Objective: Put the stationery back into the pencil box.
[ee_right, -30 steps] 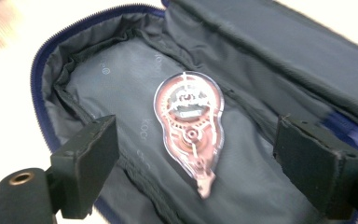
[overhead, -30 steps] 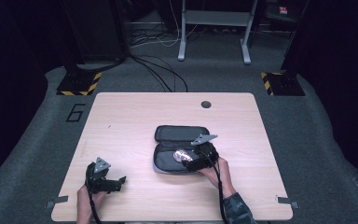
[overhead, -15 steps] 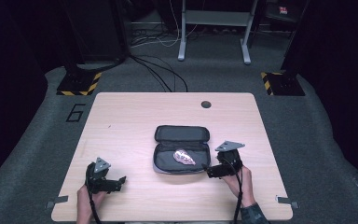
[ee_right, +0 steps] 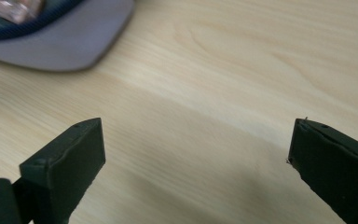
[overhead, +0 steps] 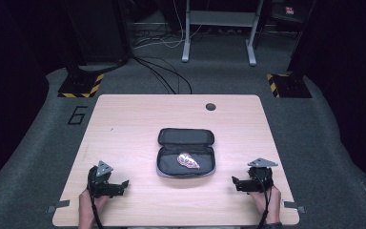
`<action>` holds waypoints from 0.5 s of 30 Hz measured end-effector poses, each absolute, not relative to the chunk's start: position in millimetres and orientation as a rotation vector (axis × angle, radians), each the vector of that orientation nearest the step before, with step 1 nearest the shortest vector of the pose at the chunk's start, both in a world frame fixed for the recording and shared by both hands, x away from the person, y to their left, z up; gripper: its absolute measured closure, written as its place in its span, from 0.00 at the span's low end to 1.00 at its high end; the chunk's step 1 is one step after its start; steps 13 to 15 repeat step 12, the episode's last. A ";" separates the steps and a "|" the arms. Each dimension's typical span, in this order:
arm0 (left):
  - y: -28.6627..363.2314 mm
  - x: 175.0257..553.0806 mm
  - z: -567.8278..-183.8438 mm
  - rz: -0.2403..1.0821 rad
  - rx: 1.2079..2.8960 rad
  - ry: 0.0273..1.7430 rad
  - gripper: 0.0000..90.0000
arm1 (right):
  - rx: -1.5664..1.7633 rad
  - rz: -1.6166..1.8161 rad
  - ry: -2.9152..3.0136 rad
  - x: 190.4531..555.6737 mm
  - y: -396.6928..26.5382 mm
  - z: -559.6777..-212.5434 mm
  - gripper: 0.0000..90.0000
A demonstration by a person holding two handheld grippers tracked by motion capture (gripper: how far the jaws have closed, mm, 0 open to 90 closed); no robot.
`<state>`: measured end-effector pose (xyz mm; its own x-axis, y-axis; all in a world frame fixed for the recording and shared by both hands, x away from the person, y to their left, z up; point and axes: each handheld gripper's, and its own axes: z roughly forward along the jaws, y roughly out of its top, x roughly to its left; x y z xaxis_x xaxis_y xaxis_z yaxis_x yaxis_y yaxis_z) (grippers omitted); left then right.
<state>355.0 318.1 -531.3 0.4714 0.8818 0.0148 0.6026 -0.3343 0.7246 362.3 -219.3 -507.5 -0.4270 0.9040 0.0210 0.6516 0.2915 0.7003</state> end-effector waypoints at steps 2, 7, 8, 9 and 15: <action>318.2 355.0 -531.3 0.541 2.061 1.227 0.01 | 1.412 0.904 2.169 359.7 -225.8 -512.8 0.03; 318.6 355.0 -530.5 0.533 2.071 1.226 0.01 | 1.406 0.907 2.138 355.2 -234.7 -529.4 0.00; 318.5 355.0 -530.6 0.533 2.070 1.227 0.01 | 1.384 0.906 2.148 355.2 -236.1 -529.9 0.00; 318.5 355.1 -530.5 0.533 2.071 1.227 0.01 | 1.386 0.904 2.153 355.3 -236.0 -529.7 0.00; 318.5 355.0 -530.5 0.533 2.071 1.227 0.01 | 1.386 0.905 2.152 355.3 -236.1 -529.7 0.00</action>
